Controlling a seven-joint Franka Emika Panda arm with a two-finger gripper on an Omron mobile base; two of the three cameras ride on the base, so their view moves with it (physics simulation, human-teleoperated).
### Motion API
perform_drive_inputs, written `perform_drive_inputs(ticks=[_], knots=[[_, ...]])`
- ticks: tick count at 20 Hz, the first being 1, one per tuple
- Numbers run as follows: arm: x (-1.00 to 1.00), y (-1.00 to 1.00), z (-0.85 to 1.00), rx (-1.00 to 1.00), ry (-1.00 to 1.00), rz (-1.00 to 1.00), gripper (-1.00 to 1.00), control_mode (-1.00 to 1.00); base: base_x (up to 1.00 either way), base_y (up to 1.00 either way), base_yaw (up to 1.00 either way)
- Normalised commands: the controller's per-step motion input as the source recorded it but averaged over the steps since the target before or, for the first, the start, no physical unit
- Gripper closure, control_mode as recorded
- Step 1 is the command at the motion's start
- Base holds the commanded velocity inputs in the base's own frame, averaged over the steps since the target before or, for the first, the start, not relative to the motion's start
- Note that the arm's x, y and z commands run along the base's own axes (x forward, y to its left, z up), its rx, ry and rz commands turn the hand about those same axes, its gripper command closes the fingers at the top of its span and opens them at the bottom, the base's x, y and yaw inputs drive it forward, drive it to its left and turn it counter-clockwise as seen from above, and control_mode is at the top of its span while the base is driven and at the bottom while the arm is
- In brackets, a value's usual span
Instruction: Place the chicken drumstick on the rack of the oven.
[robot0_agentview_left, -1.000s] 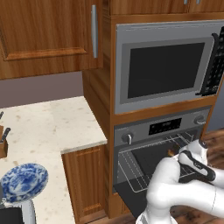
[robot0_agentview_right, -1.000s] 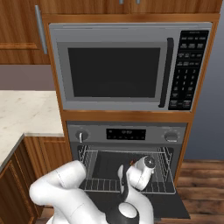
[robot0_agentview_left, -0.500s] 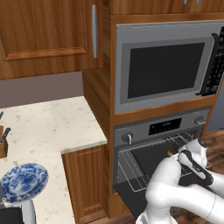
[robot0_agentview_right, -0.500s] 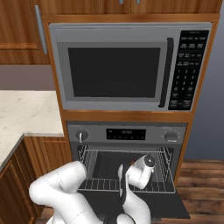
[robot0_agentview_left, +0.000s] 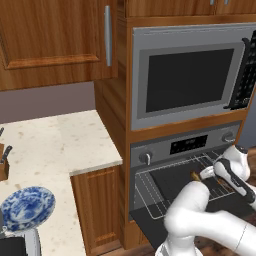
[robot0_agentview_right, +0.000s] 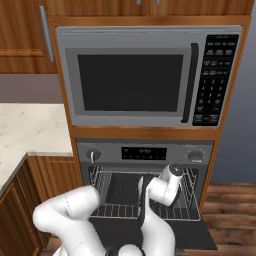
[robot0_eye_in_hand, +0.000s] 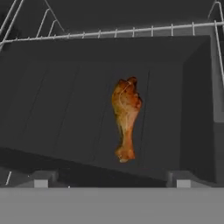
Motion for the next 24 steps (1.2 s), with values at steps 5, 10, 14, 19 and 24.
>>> perform_drive_inputs(ticks=[5,10,14,19,24], knots=[[-0.98,0.04,0.93,-0.08,0.03,-0.11,-1.00,-1.00,0.00,0.00,0.00],[-0.70,0.56,1.00,-0.26,0.06,0.00,-1.00,-1.00,0.00,0.00,0.00],[-0.56,0.85,1.00,-0.34,0.08,0.00,-1.00,-1.00,0.00,0.00,0.00],[-0.54,0.95,1.00,-0.24,0.02,0.05,-1.00,-1.00,0.00,0.00,0.00],[-0.70,1.00,0.95,-0.19,-0.06,0.00,-1.00,-1.00,0.00,0.00,0.00]])
